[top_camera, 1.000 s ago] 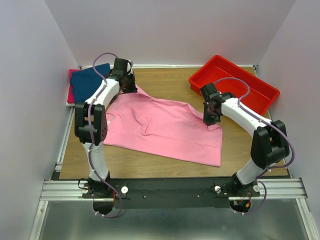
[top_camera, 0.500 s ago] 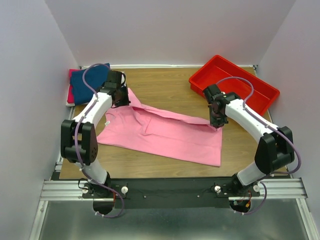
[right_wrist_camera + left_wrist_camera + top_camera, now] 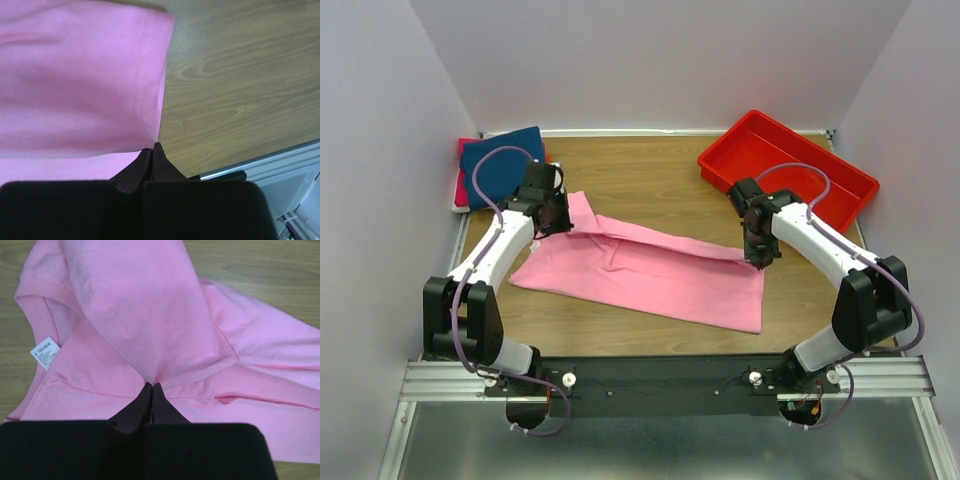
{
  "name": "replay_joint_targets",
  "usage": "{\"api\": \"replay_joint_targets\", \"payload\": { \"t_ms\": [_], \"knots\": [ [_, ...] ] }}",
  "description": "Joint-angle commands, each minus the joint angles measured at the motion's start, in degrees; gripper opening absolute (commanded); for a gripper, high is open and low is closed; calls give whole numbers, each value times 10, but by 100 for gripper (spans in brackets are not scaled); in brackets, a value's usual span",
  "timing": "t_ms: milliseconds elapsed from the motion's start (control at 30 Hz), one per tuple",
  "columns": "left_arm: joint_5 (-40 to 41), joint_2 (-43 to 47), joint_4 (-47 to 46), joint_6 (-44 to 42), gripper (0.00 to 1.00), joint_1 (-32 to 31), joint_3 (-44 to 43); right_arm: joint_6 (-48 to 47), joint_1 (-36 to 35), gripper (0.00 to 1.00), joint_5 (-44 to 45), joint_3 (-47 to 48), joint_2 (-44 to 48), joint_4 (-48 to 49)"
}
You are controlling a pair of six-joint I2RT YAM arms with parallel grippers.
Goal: Fold and stack the t-shirts
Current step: Fold the tshirt
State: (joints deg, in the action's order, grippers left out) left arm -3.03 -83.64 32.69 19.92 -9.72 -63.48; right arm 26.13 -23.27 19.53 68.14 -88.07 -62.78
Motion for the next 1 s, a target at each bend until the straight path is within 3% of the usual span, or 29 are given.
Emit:
{"api": "replay_joint_targets", "payload": {
  "t_ms": [0,400,467,600,700,833,967],
  "knots": [
    [3,33,8,-7,0,-2,30,34,-3,0,-10,-27,8,-40],
    [-15,55,41,-16,0,-14,84,65,-4,4,3,-56,-10,-69],
    [-16,59,55,-16,6,-14,90,73,-6,12,3,-56,-14,-77],
    [-38,77,81,-15,27,-14,93,100,-21,46,-11,-41,-26,-114],
    [-59,94,101,-6,40,-14,82,113,-31,57,-16,-5,-18,-131],
    [-65,81,82,-1,46,-11,54,126,-30,72,-19,29,-10,-81],
    [-66,19,50,-11,47,2,21,125,-14,69,-41,6,-40,1]
  ]
}}
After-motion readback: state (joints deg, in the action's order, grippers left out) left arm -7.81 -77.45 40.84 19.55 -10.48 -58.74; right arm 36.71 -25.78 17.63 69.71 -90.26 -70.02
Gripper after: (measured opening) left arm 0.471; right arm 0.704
